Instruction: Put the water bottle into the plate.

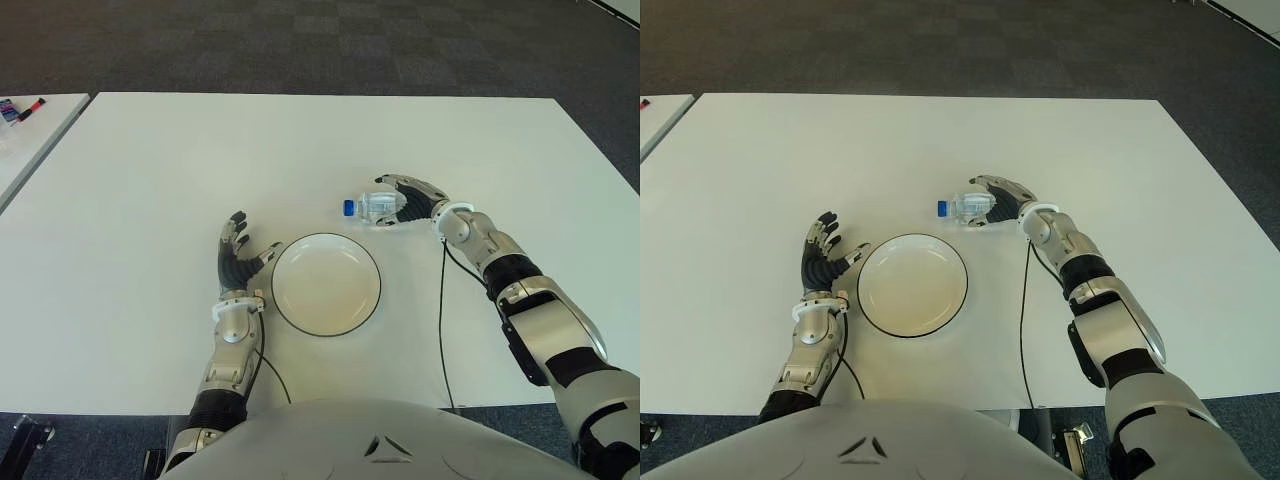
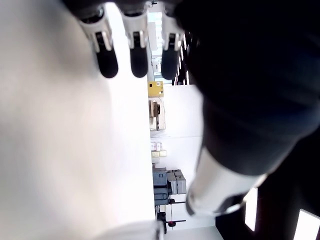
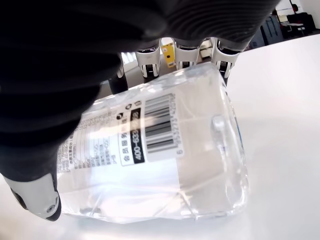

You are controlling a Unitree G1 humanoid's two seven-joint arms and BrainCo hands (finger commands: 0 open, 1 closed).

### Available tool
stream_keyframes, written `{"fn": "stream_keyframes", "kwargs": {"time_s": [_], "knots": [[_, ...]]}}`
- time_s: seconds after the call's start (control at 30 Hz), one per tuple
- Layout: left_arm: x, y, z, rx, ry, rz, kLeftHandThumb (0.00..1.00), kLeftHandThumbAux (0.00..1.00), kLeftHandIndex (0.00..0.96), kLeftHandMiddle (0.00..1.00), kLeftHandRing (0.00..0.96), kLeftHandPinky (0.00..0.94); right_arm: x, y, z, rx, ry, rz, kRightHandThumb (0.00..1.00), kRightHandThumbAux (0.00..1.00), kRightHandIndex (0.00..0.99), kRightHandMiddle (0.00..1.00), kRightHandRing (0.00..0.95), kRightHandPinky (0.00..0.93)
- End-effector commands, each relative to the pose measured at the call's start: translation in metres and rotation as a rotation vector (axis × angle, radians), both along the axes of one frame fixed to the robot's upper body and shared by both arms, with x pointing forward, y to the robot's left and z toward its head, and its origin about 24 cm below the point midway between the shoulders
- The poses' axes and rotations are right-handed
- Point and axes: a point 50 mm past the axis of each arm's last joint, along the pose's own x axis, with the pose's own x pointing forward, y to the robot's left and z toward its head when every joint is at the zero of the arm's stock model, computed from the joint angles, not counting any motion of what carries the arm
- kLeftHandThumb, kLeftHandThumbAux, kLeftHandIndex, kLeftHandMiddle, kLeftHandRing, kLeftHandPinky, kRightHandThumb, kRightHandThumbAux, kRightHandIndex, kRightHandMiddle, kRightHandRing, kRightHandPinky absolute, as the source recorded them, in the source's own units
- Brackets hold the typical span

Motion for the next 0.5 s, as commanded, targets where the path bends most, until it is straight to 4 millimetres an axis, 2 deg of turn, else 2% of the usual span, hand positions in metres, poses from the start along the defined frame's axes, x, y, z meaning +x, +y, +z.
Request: {"fn": "stream_keyframes", "kwargs": {"time_s": [0.03,0.5], "knots": [[-0.0037,-0.0124,-0.0087,-0.032,0.054,0.0,0.0,0.969,0.159,0.156,0.142,0.163,0.0023,0.0031,0.0033,-0.019,-0.002,0.023,0.061,0.643,0.0,0.0,0.0,0.0],[-0.0029,-0.0123,-0.0093,-0.054,0.048,0.002,0.0,0.978,0.154,0.155,0.143,0.17,0.0043,0.0076,0.0081,-0.026,-0.01,0.041,0.057,0.657,0.0,0.0,0.0,0.0]]}}
